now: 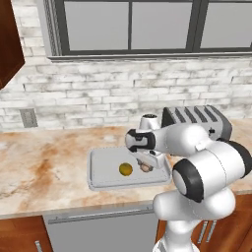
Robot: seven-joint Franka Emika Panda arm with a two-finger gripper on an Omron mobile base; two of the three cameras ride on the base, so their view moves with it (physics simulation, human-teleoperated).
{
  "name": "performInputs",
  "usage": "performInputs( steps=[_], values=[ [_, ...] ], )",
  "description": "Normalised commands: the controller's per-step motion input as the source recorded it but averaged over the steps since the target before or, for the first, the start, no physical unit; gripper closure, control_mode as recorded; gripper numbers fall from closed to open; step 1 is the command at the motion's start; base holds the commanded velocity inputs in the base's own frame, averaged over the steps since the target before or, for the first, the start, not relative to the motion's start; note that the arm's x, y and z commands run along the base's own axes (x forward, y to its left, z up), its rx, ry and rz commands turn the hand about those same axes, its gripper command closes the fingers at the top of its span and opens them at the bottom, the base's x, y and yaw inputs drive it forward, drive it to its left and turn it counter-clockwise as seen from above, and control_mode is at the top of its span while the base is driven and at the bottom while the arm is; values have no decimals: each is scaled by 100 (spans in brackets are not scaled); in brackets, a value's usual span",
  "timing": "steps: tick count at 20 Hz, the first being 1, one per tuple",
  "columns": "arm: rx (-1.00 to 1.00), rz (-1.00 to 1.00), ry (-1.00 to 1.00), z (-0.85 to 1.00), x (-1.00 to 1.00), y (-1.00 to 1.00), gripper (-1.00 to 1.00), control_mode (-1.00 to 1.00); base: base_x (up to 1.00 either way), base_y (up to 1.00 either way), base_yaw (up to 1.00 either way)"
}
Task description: Pick the tangerine and orange from the fridge and place them inside the tupperware on the counter.
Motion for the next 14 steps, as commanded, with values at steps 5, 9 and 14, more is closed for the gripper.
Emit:
performInputs(
  steps=[5,9,14],
  values=[
    [0,0,0,-25,7,0,-100,-100,0,0,0],
    [0,-4,0,-8,0,0,-100,-100,0,0,0],
    [0,-9,0,5,-9,-1,-100,-100,0,0,0]
  ],
)
